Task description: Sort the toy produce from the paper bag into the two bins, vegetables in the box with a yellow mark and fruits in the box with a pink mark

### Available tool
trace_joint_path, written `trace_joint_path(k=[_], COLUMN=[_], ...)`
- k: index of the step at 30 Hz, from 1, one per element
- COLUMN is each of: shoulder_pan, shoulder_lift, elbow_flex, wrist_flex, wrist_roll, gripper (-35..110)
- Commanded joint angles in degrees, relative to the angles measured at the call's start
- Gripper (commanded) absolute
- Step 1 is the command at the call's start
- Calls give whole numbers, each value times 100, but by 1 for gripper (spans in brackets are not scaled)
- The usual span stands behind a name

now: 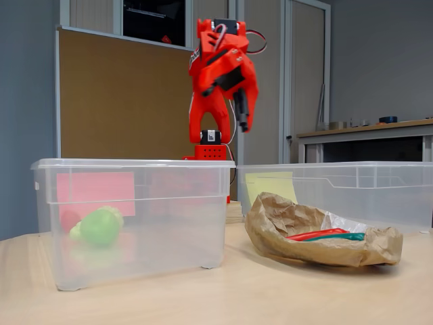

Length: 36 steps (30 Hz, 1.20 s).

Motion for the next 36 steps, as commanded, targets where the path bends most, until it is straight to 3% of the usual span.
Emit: trace_joint_path(k=[1,16,28,36], shoulder_pan=[-431,-1978,-2619,-2698], shoulder_lift=[-62,-2232,-3322,-3823], elbow_flex=[-149,158,44,-141], wrist_flex=[-202,-1195,-1072,-1380], wrist_roll=[360,1151,1811,1714], gripper=[40,38,34,29])
